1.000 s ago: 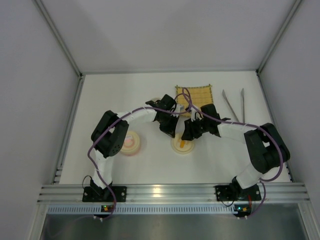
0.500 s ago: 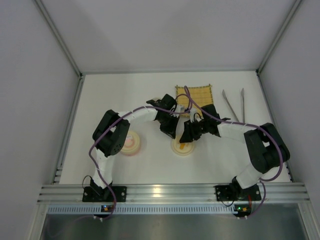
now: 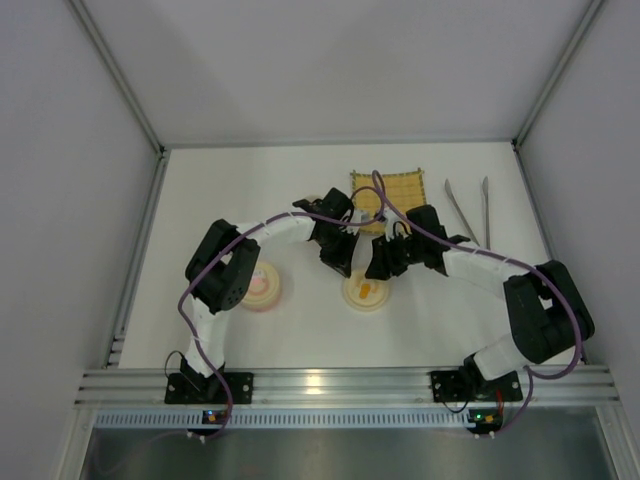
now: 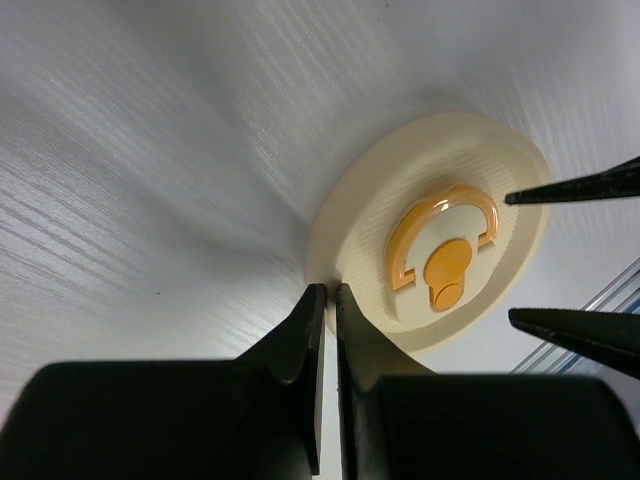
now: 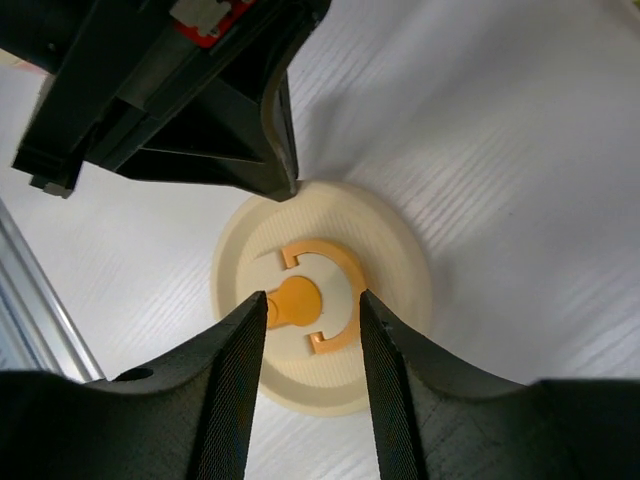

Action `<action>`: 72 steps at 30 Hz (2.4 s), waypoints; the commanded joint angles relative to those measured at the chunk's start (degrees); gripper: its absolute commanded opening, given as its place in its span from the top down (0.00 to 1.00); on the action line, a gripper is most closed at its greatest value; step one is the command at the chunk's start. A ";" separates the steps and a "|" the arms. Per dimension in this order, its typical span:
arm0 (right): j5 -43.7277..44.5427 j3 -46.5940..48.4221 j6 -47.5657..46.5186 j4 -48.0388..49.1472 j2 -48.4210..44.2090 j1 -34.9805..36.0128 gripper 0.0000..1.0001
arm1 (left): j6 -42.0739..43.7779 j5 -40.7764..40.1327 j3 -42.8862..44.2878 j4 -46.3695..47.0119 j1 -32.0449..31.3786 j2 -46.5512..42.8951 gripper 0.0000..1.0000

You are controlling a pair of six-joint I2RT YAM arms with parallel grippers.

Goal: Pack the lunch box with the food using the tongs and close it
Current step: Pick up the box lid from the center of the board.

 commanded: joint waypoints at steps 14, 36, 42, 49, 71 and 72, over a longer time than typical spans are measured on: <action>-0.43 5.49 -7.45 -3.46 5.30 1.92 0.56 | 2.41 -5.47 -2.63 -3.06 -0.38 4.57 1.00; -9.91 12.70 -14.65 -22.44 16.98 1.92 0.62 | 1.97 -5.03 -2.28 -3.15 1.21 5.71 1.00; -16.95 12.79 -14.39 -22.53 17.78 1.48 0.65 | 1.79 -5.12 -2.28 -3.24 1.21 6.07 1.00; -20.21 14.63 -15.01 -23.41 14.53 0.86 0.66 | 1.53 -5.12 -2.11 -3.41 1.21 6.50 1.00; -7.55 8.14 -13.07 -16.64 3.99 1.92 0.58 | 2.58 -4.51 -1.67 -3.76 1.21 4.84 1.00; -7.64 8.05 -13.16 -16.64 3.72 2.01 0.58 | 3.02 -4.33 -1.67 -3.85 1.21 4.49 1.00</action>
